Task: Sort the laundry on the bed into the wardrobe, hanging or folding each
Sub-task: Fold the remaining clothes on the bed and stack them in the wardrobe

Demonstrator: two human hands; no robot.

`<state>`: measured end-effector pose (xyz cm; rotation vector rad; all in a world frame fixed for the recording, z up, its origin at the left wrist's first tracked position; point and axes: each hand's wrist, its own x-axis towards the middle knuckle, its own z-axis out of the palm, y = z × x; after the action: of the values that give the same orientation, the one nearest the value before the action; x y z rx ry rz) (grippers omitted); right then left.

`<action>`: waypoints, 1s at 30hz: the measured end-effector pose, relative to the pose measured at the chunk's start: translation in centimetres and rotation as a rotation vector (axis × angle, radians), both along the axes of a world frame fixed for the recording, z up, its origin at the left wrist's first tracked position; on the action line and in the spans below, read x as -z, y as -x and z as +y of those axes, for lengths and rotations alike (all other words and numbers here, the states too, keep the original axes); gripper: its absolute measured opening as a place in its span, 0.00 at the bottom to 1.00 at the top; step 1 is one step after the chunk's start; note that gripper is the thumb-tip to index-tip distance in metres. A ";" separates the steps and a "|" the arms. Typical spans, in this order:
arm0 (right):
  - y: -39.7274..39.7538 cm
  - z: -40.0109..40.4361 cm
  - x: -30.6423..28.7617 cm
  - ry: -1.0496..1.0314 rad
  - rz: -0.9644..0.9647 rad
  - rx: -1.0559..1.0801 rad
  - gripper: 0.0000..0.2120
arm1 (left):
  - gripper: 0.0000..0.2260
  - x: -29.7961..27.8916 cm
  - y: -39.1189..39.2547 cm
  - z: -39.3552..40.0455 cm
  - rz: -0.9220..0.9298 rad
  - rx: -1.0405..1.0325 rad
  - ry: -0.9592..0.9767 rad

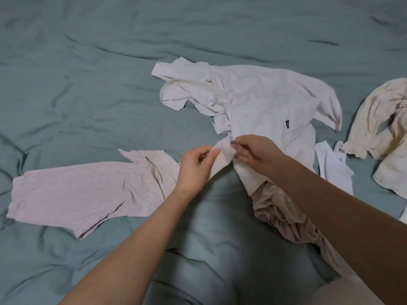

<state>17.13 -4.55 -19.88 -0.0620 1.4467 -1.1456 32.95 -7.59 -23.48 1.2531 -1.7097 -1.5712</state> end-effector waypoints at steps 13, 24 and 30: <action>-0.2 1.0 -0.6 0.576 0.950 -0.612 0.22 | 0.16 -1.9 0.0 -3.8 0.030 -0.062 -0.354; 0.4 1.1 -1.0 0.475 0.716 -0.461 0.11 | 0.16 -1.0 0.1 -5.2 -0.031 -0.072 -0.340; 1.7 1.4 -2.5 0.393 0.595 -0.444 0.17 | 0.17 -2.4 1.8 -6.0 -0.070 0.092 -0.087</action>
<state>15.45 -3.14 -17.37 -1.0214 1.5780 -1.0610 31.11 -13.63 -21.03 1.3023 -1.7829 -1.6893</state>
